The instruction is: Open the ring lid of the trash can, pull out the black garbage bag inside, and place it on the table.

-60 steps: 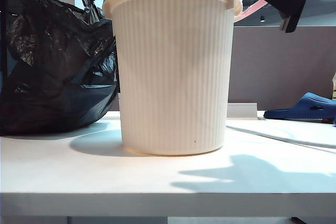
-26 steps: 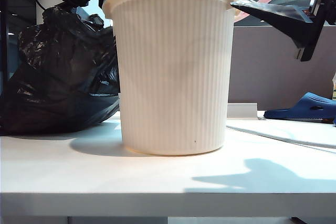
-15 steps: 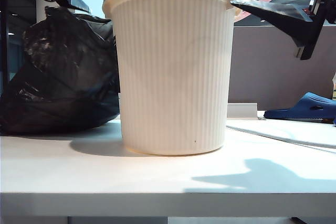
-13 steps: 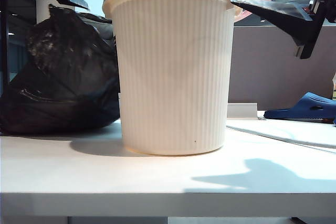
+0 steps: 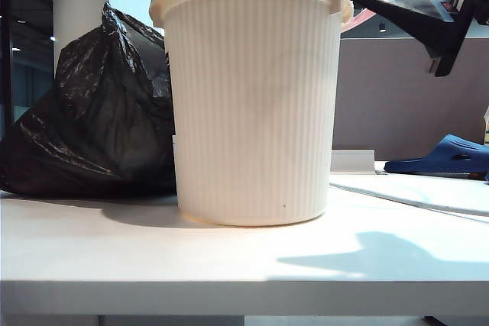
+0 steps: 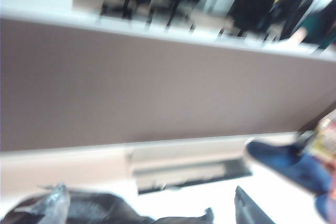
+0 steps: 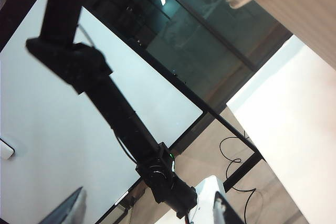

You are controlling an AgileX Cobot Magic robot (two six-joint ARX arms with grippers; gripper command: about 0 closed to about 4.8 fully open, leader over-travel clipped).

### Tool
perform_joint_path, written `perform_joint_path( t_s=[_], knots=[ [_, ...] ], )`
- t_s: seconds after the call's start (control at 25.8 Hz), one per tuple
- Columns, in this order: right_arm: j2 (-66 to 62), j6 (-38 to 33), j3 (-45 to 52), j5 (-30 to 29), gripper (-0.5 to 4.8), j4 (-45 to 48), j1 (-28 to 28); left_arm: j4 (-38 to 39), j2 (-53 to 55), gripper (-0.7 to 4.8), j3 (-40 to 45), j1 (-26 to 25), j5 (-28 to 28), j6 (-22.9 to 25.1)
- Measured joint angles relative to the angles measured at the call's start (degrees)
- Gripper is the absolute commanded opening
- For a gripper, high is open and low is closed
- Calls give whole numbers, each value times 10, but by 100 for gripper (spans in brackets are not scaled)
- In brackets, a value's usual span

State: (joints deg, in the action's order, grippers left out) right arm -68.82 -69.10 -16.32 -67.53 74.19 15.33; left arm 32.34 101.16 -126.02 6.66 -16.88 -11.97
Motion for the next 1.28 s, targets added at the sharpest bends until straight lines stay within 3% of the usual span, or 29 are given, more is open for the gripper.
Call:
perform_joint_path(
  t_s=[0.7,0.82,1.09,1.2,1.28],
  knots=[
    [30,-8,-57,17,307,18,-5,19,-326,387,17,1,-61,-5],
    [47,-17,-80,15,307,13,-16,18,-389,340,60,1,-62,-3],
    [94,-18,-96,3,307,-24,-69,5,-588,325,268,2,-61,-1],
    [113,-18,-96,-1,307,-35,-102,-13,-672,264,363,2,-61,6],
    [128,-17,-97,-4,307,-51,-123,-17,-718,253,414,2,-61,7]
  ],
)
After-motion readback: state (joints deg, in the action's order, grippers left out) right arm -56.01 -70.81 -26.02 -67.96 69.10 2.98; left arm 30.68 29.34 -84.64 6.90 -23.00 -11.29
